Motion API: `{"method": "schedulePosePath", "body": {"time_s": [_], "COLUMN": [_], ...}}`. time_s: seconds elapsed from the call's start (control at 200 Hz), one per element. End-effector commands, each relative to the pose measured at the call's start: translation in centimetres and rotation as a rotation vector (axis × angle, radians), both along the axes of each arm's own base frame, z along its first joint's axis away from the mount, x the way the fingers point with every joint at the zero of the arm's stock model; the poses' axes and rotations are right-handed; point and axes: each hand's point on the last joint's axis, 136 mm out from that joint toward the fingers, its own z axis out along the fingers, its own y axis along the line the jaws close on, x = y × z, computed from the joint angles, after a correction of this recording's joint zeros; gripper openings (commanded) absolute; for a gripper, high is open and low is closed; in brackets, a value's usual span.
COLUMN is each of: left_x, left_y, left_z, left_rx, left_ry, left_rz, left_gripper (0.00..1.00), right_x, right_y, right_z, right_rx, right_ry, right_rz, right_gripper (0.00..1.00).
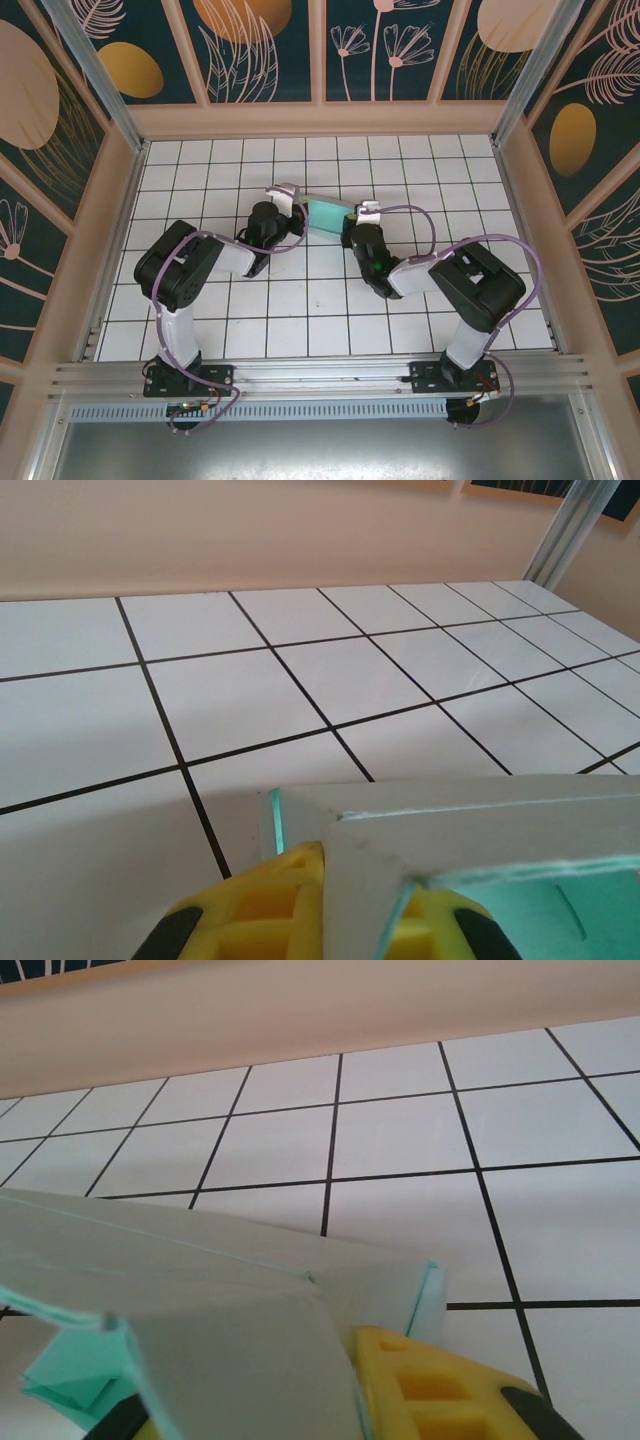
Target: Fold the paper box
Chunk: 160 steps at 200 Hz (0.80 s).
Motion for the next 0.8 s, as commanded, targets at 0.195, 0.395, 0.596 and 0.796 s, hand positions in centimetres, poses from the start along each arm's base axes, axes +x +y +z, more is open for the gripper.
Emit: {"method": "schedulePosePath", "body": {"time_s": [0.195,0.395,0.596,0.796], "left_x": [0.0,0.2,0.2,0.3], "left_y": [-0.4,-0.5,-0.5,-0.6], "left_z": [0.3,0.1,0.0,-0.3], "left_rx": [0.009,0.019,0.024,0.025], "left_ry": [-0.029,-0.023,-0.018,-0.010], "left_rz": [-0.014,-0.011,-0.013,-0.018], "left_gripper": [0.00,0.00,0.00,0.00], "right_x": [-1.4,-2.6,-4.3,-5.6], "right_y": [1.0,1.0,-0.2,-2.5], "right_z": [3.3,3.4,5.1,9.3], "right_rx": [0.038,0.026,0.078,0.096], "right_ry": [-0.050,-0.032,-0.069,-0.153], "right_rz": [0.090,0.146,0.158,0.140], "right_gripper": [0.54,0.74,0.79,0.80]}}
